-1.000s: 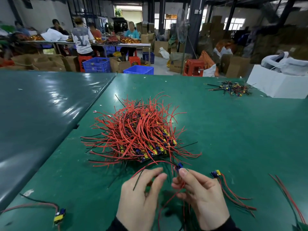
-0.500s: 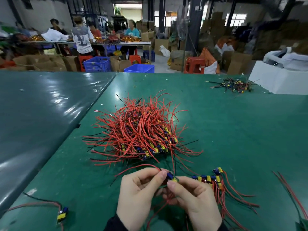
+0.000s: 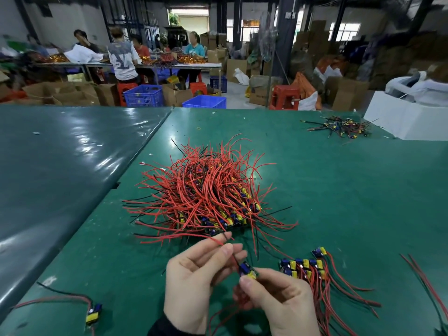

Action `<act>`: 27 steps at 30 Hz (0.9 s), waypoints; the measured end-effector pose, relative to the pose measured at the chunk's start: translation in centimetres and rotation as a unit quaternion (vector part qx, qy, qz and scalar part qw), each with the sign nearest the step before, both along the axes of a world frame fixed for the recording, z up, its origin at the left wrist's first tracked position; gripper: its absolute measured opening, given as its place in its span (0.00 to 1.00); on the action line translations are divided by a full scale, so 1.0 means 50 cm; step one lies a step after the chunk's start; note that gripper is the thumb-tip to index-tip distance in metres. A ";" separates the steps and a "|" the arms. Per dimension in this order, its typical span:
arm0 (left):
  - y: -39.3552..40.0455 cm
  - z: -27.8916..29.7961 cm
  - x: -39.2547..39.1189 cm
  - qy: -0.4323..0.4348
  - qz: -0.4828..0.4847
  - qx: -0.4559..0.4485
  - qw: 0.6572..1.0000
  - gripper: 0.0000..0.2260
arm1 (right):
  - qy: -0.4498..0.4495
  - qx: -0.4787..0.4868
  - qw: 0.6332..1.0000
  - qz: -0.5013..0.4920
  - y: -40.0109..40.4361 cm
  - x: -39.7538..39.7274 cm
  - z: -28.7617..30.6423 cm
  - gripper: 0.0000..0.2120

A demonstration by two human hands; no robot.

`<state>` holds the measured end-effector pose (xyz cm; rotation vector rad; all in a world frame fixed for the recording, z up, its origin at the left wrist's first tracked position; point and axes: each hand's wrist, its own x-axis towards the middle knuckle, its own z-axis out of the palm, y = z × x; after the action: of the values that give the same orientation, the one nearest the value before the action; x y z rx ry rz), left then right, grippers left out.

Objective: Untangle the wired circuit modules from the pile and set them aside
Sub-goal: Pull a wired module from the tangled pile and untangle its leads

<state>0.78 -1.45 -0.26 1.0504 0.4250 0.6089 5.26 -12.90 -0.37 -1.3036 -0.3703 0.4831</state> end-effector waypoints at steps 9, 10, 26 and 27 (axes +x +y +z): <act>0.019 0.005 -0.003 0.008 -0.001 0.105 0.994 0.09 | 0.056 -0.013 0.998 0.001 0.001 0.004 -0.005 0.06; 0.021 0.005 -0.003 0.014 -0.016 0.132 0.991 0.10 | 0.058 -0.014 0.998 0.001 0.002 0.005 -0.005 0.06; 0.038 0.031 -0.023 0.029 -0.005 0.204 0.978 0.06 | 0.029 -0.019 0.999 0.039 0.003 0.003 -0.006 0.07; 0.043 0.034 -0.025 0.029 0.004 0.197 0.980 0.06 | 0.030 -0.015 0.999 0.042 0.003 0.000 -0.005 0.05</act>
<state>-0.46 0.72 1.42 1.4471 0.3684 0.6874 5.27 -12.73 -0.62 -1.3027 -0.3704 0.5993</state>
